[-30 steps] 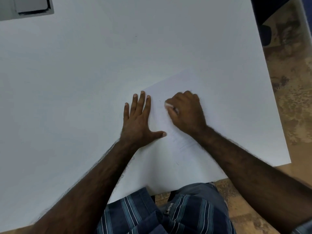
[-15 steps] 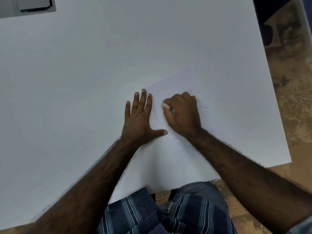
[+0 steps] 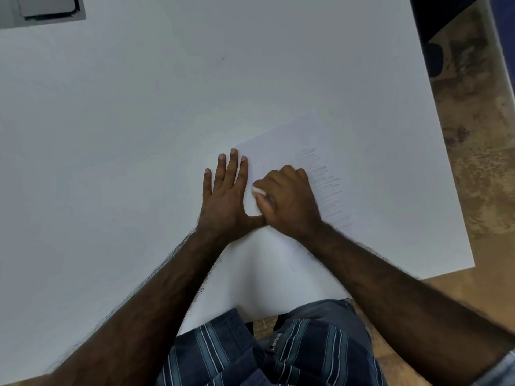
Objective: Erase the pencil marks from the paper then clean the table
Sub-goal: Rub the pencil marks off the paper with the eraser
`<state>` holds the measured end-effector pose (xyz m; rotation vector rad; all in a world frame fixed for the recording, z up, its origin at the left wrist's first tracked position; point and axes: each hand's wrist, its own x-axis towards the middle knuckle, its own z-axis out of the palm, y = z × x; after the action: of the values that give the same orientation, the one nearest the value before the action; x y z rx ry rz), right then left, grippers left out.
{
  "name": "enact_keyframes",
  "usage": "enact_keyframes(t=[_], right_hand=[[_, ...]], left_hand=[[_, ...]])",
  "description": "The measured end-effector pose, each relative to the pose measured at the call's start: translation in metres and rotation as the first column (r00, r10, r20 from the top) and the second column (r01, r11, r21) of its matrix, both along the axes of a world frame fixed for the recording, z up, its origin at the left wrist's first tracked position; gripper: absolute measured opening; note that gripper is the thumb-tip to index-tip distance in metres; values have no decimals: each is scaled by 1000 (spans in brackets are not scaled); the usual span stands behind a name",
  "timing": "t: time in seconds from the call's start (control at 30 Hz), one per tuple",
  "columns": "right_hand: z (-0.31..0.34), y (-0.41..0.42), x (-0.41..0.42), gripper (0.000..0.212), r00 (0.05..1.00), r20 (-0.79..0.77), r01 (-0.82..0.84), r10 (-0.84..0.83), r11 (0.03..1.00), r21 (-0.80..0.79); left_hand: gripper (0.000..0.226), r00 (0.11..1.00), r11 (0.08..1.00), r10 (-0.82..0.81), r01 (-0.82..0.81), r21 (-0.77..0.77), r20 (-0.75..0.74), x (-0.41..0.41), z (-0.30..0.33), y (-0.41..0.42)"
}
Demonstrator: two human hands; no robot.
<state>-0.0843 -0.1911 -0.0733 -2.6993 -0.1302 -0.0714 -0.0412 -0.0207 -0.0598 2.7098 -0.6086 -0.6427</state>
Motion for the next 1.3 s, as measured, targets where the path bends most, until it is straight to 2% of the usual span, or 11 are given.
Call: enact_keyframes(t=[0.1,0.17,0.33,0.5,0.57,0.67,0.7,0.87,1.07,1.2,1.3], right_hand=[[1,-14,19,17,971,20,238,-238,971,4],[0,-14,23,17,949,22,314,-314,949,13],[0,8,6,24,999,-29,40,-40,999,-13],[4,-16,26,17,919,39,392,-391,920,-11],[2,-8,23,17,953,27,302,-302,953,3],[-1,3,9,21,999,-28,32,-33,999,-26],[0,-1,9,21,999,-26,33,-33,999,-36],[7,-23,24,14,928,38,372,-371,928,-18],[4,-6,-3,18,999,-33,-7,6,1000,-17],[9,-34,15,10,960,32,279,-279,960,-23],[8,-26,7,10,974,15,226,-226,974,0]], left_hand=[[138,999,1000,-9,10,10,-31,2,0,0],[138,999,1000,-13,14,12,-34,3,0,1],[131,1000,1000,1,-1,-6,-5,0,0,0],[138,999,1000,-3,3,6,-34,3,-1,1],[137,999,1000,-7,7,7,-31,2,-1,1],[133,1000,1000,0,0,1,-10,0,-1,0],[134,1000,1000,0,0,5,-12,0,0,0],[138,1000,1000,1,-1,0,-30,2,0,1],[133,1000,1000,2,-2,-4,-9,0,0,1],[138,999,1000,1,-2,-8,-34,2,1,1],[138,999,1000,-3,2,-3,-32,1,1,1]])
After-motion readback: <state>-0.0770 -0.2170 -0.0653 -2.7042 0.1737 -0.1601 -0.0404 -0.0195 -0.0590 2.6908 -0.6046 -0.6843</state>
